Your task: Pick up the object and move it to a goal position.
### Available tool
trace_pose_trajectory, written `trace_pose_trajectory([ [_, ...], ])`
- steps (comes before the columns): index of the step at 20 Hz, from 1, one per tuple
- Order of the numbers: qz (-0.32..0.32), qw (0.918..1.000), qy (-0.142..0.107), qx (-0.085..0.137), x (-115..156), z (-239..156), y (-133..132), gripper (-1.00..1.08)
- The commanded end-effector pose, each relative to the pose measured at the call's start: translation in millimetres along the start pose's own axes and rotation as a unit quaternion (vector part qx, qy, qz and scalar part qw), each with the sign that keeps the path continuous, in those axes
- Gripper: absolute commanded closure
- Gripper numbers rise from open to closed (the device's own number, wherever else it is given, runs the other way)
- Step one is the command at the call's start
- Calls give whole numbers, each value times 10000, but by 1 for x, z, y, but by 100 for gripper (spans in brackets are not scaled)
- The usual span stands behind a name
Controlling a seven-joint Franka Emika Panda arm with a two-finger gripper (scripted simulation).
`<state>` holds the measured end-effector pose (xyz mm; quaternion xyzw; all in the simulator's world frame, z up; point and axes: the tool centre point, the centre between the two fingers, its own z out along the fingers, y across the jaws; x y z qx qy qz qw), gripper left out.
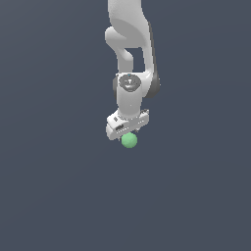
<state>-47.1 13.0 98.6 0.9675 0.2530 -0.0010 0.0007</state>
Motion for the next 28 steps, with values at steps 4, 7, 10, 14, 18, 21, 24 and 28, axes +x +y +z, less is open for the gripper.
trace_pose_trajectory([
  [4,-313,9995,11,3,-3,8,-8,-92],
  [7,-355,9994,12,4,-3,9,-9,-92],
  [10,-326,9995,9,5,-3,10,-9,-92],
  [14,-333,9994,9,5,-4,20,-9,-92],
  [18,-347,9994,11,6,-4,40,-10,-92],
  [21,-352,9994,11,5,-4,52,-10,-92],
  [24,-355,9994,12,4,-4,58,-10,-92],
  [28,-355,9994,12,4,-4,59,-10,108],
])
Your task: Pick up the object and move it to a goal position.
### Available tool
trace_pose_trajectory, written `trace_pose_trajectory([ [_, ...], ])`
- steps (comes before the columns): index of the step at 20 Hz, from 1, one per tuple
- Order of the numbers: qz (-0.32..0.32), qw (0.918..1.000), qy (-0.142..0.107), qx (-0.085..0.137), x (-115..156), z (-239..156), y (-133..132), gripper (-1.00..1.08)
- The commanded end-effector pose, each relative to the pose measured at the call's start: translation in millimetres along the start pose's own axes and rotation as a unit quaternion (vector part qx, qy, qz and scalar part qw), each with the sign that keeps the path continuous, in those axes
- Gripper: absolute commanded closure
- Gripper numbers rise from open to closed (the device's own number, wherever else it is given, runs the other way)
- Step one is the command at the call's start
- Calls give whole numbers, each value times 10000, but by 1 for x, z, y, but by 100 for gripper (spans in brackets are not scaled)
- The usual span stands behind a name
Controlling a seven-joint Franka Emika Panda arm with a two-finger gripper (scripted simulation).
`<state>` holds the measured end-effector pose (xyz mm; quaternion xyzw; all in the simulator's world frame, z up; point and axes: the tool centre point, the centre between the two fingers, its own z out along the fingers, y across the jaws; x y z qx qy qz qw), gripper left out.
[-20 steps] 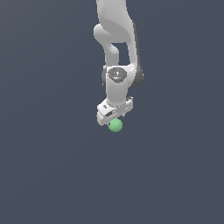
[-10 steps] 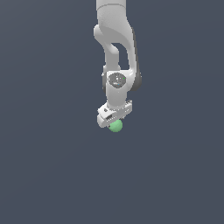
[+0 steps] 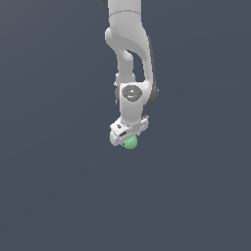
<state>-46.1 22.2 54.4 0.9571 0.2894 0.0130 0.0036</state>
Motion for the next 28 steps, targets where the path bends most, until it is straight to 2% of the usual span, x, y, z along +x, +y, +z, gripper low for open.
trace_pose_trajectory([
  [1,23,9999,-114,72,-9,15,-3,108],
  [8,23,9999,-114,72,-9,15,-3,108],
  [9,4,10000,11,-9,1,0,1,108],
  [17,3,10000,5,-5,-5,-17,11,108],
  [28,3,10000,-14,19,-31,-98,54,108],
])
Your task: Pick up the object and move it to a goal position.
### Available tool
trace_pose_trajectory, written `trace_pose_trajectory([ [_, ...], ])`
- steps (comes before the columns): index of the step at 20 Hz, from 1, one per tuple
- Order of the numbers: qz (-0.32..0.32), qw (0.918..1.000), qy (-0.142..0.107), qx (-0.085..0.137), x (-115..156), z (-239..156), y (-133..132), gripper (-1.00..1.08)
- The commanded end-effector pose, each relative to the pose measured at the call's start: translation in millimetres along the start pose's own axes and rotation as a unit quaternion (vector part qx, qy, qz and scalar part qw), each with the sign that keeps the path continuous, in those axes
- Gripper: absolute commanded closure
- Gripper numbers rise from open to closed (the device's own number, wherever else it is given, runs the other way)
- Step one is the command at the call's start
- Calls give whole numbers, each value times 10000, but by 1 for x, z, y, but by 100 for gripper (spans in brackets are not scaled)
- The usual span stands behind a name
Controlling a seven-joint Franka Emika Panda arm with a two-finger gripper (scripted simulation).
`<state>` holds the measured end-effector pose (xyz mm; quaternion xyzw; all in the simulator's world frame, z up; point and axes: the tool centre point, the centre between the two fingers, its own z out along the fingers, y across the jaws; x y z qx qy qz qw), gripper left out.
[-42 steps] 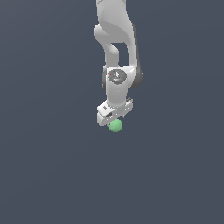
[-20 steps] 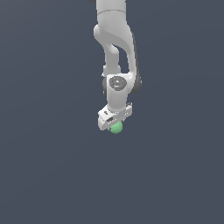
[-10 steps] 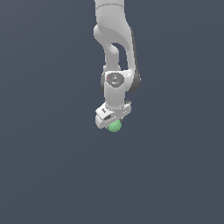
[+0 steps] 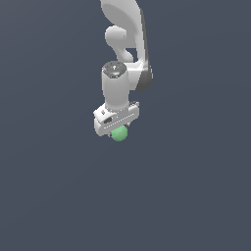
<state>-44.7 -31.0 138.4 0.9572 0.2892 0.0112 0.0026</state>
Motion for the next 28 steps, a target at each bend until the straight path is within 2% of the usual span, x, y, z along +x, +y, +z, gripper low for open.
trace_pose_trajectory([
  [1,0,10000,-1,6,-8,-25,13,108],
  [19,8,10000,-51,44,-62,-205,111,108],
  [28,15,10000,-79,51,-81,-275,153,108],
])
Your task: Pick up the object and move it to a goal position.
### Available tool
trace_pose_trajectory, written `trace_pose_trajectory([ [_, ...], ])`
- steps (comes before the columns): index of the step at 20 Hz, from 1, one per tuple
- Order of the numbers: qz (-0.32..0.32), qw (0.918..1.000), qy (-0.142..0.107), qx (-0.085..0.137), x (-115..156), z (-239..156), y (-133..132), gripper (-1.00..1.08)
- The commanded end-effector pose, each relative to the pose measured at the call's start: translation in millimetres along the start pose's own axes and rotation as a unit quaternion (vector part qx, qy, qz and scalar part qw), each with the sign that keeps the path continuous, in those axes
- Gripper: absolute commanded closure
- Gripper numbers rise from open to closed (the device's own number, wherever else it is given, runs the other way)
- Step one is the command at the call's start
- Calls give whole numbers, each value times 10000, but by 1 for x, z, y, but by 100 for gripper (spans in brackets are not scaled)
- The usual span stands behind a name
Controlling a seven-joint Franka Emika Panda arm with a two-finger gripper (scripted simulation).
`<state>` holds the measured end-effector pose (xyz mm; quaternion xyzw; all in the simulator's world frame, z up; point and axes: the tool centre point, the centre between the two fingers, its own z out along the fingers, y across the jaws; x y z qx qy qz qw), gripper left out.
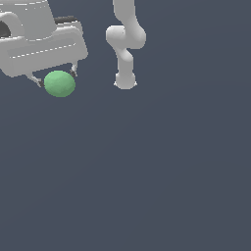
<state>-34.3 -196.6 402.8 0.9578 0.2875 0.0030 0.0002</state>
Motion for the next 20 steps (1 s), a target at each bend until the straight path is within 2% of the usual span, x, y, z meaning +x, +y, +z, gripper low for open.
trace_pose_trajectory([
  [1,-2,10000,-10,5,-5,-17,10,108],
  [10,2,10000,-23,9,-13,-53,32,108],
  [20,3,10000,-27,10,-15,-64,39,108],
])
